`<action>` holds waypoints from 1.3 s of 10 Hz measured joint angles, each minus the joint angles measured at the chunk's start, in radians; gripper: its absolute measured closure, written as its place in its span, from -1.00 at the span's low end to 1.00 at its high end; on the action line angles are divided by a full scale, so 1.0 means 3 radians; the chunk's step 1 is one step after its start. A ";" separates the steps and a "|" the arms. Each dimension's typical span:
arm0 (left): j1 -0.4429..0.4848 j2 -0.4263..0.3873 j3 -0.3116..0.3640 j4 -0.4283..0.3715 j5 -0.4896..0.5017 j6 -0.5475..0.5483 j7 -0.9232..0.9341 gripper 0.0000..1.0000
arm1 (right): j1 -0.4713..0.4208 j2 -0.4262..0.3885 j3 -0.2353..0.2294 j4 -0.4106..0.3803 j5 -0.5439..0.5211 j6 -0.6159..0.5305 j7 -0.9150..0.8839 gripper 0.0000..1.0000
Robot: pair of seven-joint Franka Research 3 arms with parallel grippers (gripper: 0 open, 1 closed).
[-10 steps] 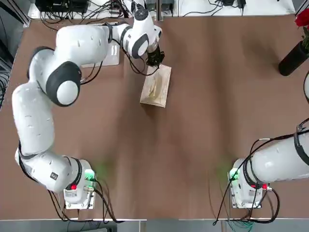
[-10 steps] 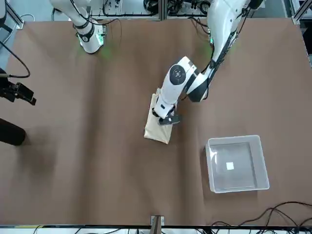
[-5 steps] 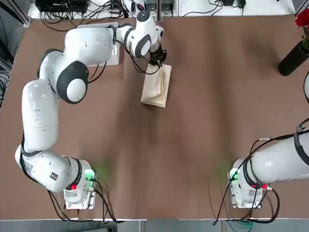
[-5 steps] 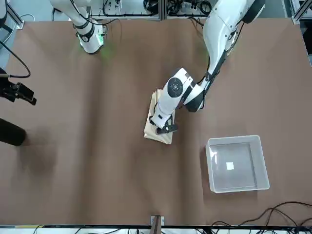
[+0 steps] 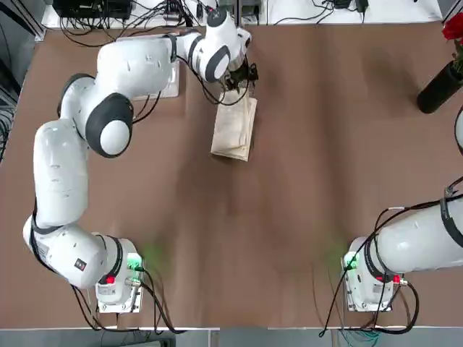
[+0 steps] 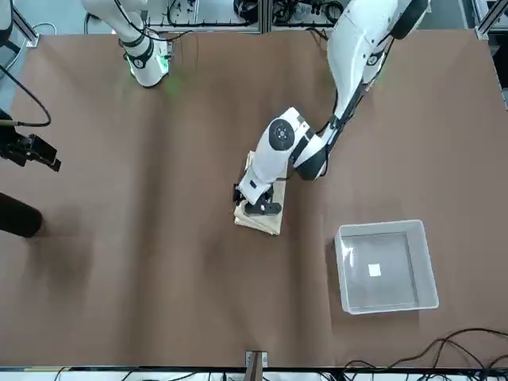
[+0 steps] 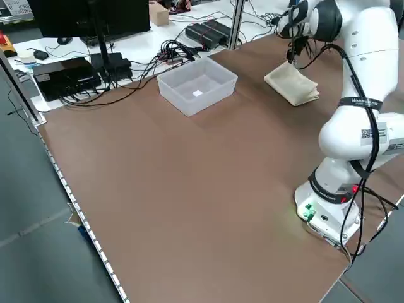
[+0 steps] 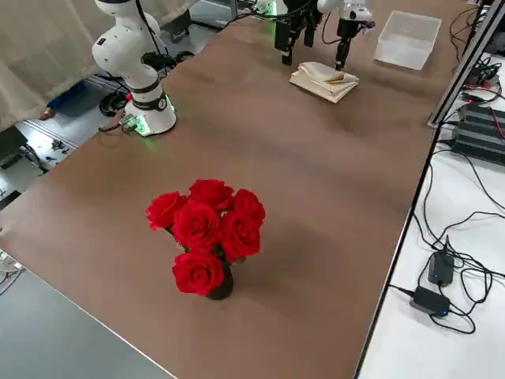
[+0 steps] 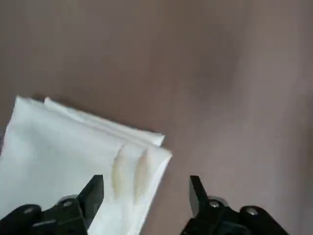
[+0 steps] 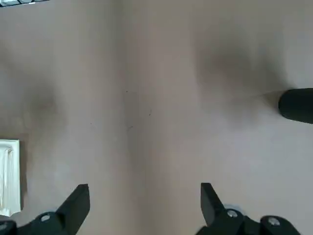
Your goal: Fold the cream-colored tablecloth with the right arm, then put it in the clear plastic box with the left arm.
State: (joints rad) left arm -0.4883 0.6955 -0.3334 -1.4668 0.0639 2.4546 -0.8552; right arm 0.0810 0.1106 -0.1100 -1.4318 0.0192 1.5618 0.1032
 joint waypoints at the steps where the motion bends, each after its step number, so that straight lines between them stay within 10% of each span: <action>1: 0.0054 -0.0152 0.0003 -0.0016 0.0000 -0.0146 0.0089 -0.71 | 0.0000 0.0000 -0.0001 0.0000 0.0000 0.0006 0.0000 -1.00; 6: 0.0242 -0.0599 0.0408 -0.0565 -0.0712 -0.0390 0.1457 -0.73 | 0.0003 0.0000 0.0000 0.0000 0.0000 0.0047 -0.0037 -1.00; 13: 0.0257 -0.0120 0.0781 -0.0729 -0.2249 -0.0365 0.3482 -0.98 | 0.0015 -0.0024 -0.0006 0.0023 -0.0030 0.0032 -0.0447 -1.00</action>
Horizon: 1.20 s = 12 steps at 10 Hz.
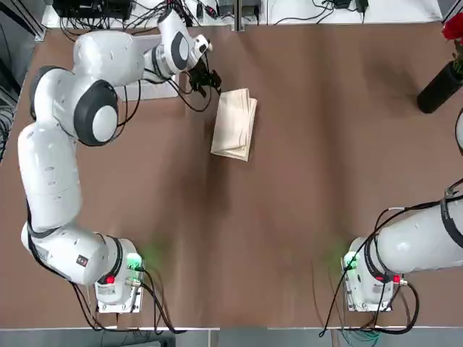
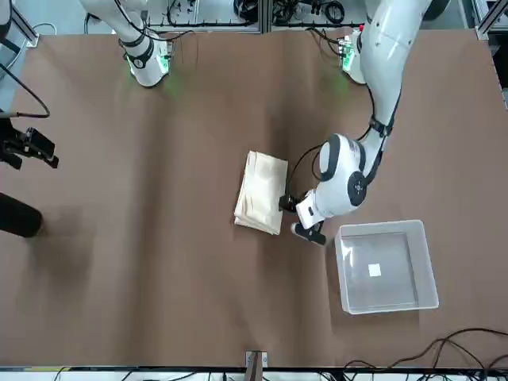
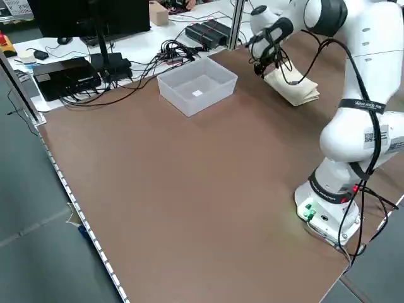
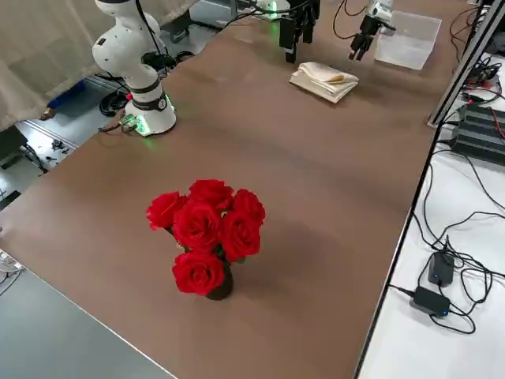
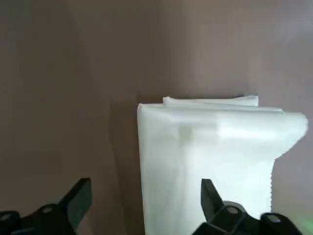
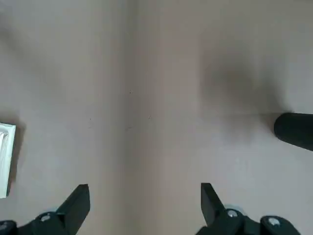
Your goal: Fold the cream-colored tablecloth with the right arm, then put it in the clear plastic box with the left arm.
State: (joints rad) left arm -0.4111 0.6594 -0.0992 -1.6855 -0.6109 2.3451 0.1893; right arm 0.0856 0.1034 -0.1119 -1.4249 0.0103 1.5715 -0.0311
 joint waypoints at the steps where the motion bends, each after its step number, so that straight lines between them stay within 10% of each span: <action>1: 0.0000 0.0052 -0.0001 0.0003 -0.0084 0.0007 0.0080 -0.99 | 0.0000 -0.0002 -0.0002 0.0000 -0.0001 -0.0001 -0.0003 -1.00; 12: -0.0057 0.0305 -0.0256 0.0018 -0.0237 0.0098 0.0133 -0.96 | -0.0012 -0.0012 -0.0060 0.0004 -0.0007 -0.0067 -0.0013 -1.00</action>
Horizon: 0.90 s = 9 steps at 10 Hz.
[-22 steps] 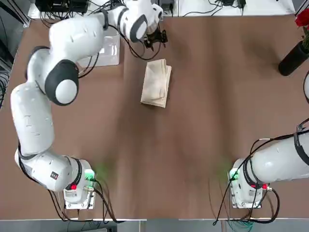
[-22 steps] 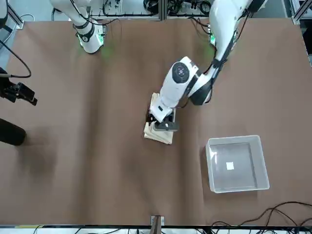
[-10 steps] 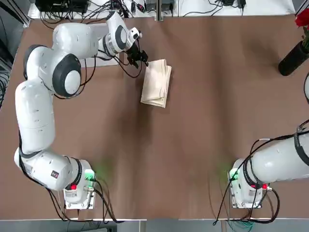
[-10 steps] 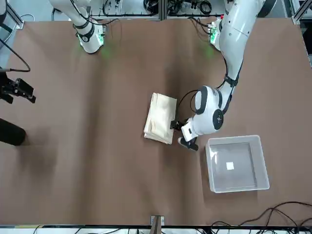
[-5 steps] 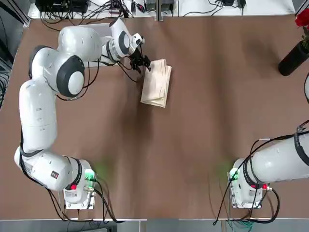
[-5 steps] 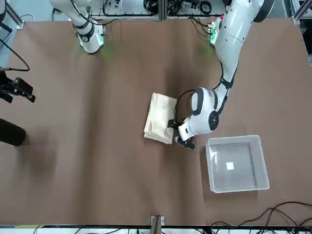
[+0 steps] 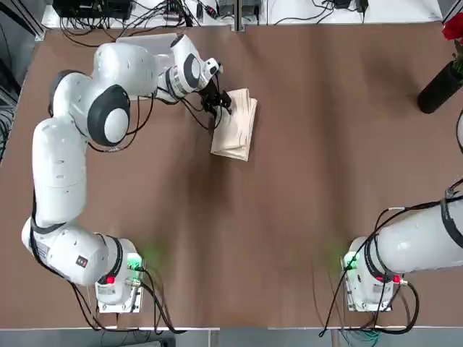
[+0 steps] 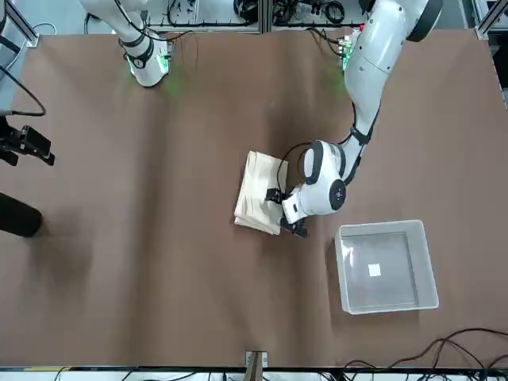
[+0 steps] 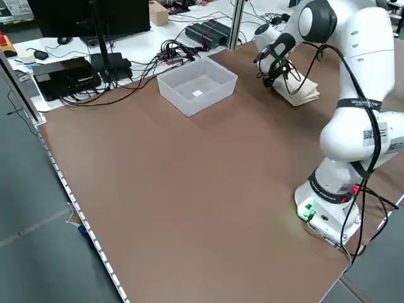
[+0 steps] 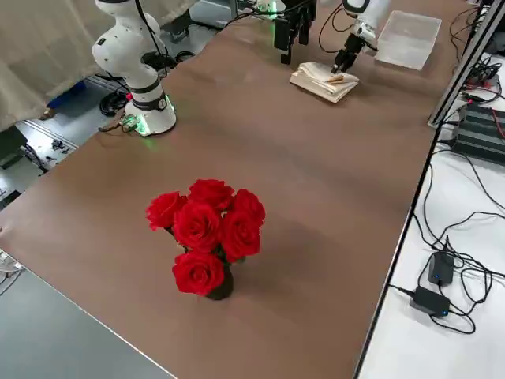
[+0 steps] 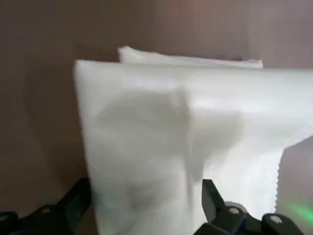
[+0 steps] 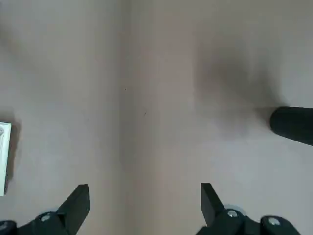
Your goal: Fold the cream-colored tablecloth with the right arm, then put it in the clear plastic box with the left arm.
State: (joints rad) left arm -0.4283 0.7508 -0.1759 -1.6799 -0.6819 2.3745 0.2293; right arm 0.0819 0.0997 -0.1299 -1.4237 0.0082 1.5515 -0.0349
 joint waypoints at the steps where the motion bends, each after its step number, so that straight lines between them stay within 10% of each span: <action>1: -0.0003 0.0001 -0.0024 0.0000 -0.0001 0.0003 -0.0002 -0.91 | -0.0002 -0.0004 -0.0002 0.0000 0.0000 -0.0002 0.0000 -1.00; 9: -0.0005 0.0114 -0.0060 0.0001 -0.0008 0.0133 0.0001 0.15 | -0.0005 -0.0011 -0.0001 0.0000 -0.0001 -0.0006 0.0000 -1.00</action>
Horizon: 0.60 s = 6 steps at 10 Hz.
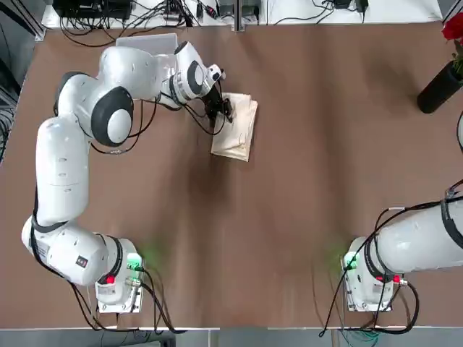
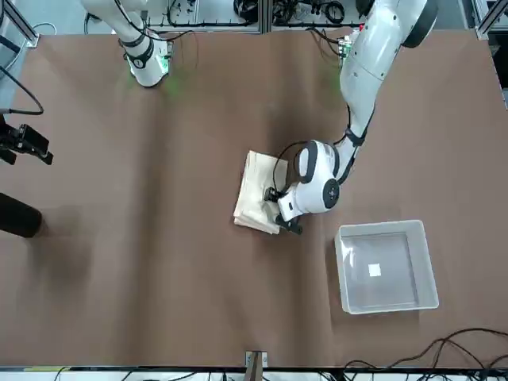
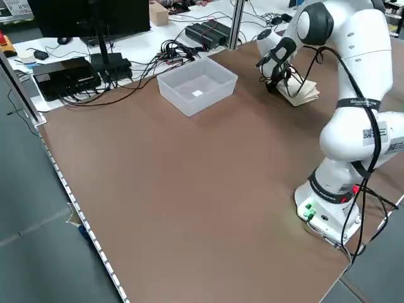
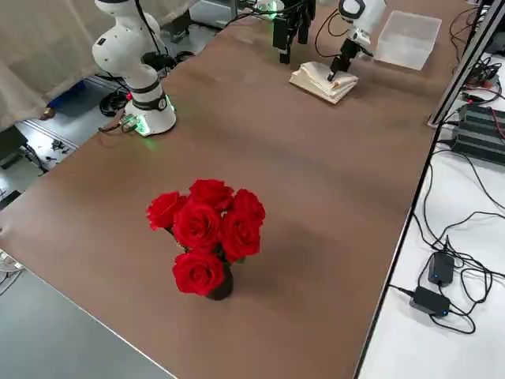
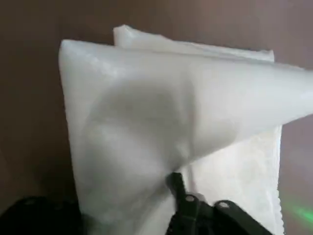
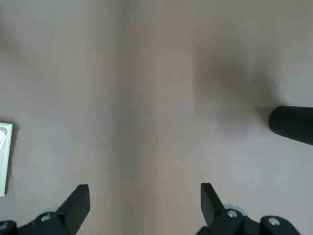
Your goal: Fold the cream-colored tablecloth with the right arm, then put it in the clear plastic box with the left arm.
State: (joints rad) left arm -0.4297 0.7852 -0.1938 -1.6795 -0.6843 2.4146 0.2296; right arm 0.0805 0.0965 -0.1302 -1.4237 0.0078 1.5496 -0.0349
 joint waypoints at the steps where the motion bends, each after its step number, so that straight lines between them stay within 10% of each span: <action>1: 0.0003 -0.0016 -0.0024 0.0001 -0.0021 -0.0003 0.0000 0.45 | -0.0012 0.0000 -0.0001 0.0000 -0.0001 -0.0001 0.0000 -1.00; 6: 0.0110 -0.0141 -0.0031 0.0005 -0.0019 -0.0234 0.0021 0.70 | -0.0038 0.0000 -0.0002 0.0000 -0.0002 -0.0024 0.0000 -1.00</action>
State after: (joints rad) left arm -0.3968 0.7430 -0.2032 -1.6782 -0.6900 2.3443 0.2359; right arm 0.0692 0.0964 -0.1307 -1.4238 0.0072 1.5424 -0.0349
